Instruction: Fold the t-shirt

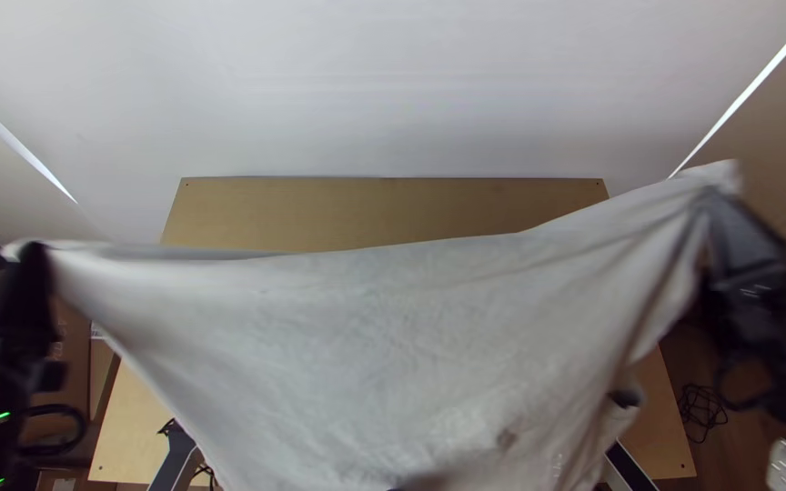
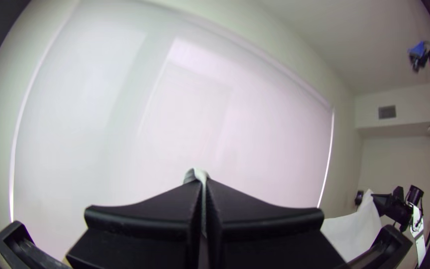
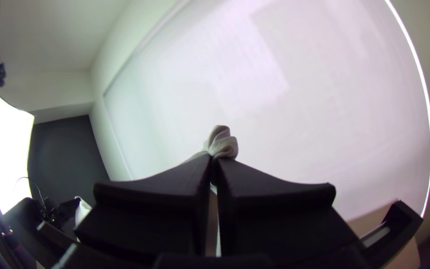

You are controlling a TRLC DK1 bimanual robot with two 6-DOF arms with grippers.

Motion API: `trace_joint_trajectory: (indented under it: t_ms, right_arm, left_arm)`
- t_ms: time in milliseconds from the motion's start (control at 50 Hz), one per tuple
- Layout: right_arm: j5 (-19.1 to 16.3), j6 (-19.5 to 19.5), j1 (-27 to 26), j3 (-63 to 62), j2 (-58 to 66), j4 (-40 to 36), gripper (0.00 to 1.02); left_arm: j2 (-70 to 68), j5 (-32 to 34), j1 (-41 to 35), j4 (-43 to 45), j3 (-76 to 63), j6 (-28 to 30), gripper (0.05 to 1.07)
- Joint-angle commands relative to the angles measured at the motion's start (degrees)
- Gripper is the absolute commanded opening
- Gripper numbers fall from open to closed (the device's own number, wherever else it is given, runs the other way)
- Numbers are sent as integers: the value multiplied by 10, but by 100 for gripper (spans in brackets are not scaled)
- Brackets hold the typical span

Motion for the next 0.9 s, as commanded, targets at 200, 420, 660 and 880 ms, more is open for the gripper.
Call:
trace_joint_trajectory:
  t_ms: [200,420,660,880]
  right_arm:
    - [11,-5,74,-374,-61,43,2]
    - [37,-26,74,-504,36,196,2]
    - [53,-43,52,-496,232,330,2]
    - [60,-69,28,-398,415,361,2]
  left_arm:
    - [-106,6,-9,2,-304,21,8]
    - [-46,17,-4,119,-435,42,8]
    - [177,27,18,292,-468,43,8]
    - [403,28,29,379,-396,43,8]
